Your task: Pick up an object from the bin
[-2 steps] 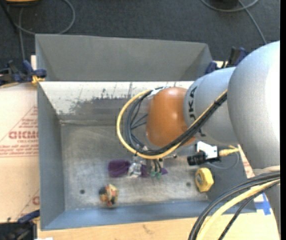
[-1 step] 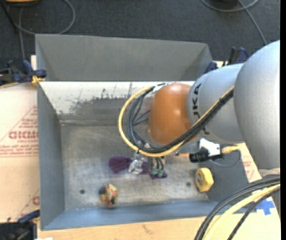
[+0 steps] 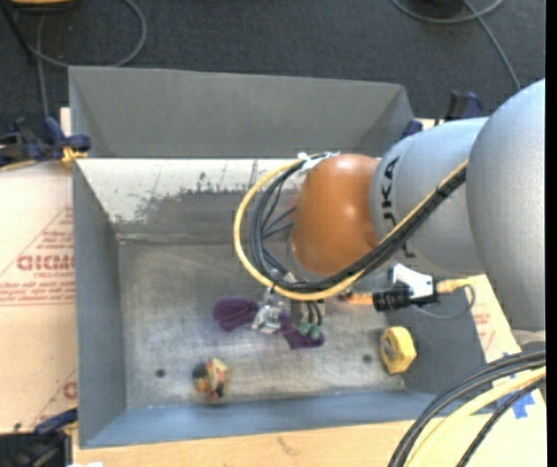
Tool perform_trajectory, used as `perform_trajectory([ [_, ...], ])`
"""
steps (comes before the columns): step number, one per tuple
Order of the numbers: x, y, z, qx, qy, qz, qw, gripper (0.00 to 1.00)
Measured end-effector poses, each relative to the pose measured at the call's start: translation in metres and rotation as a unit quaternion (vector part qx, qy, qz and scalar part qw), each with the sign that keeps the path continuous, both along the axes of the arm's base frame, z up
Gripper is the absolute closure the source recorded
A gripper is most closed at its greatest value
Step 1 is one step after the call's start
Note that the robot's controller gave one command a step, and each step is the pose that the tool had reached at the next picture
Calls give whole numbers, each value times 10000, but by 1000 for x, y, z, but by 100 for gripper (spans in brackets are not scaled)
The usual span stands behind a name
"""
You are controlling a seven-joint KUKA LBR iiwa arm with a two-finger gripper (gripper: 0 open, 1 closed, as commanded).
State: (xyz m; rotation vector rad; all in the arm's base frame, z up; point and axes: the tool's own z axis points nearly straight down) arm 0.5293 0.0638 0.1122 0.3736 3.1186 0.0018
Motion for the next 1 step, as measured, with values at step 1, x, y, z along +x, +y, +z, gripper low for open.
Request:
perform_trajectory([
  [1,-1,0,20,-3,23,0,10000,100],
])
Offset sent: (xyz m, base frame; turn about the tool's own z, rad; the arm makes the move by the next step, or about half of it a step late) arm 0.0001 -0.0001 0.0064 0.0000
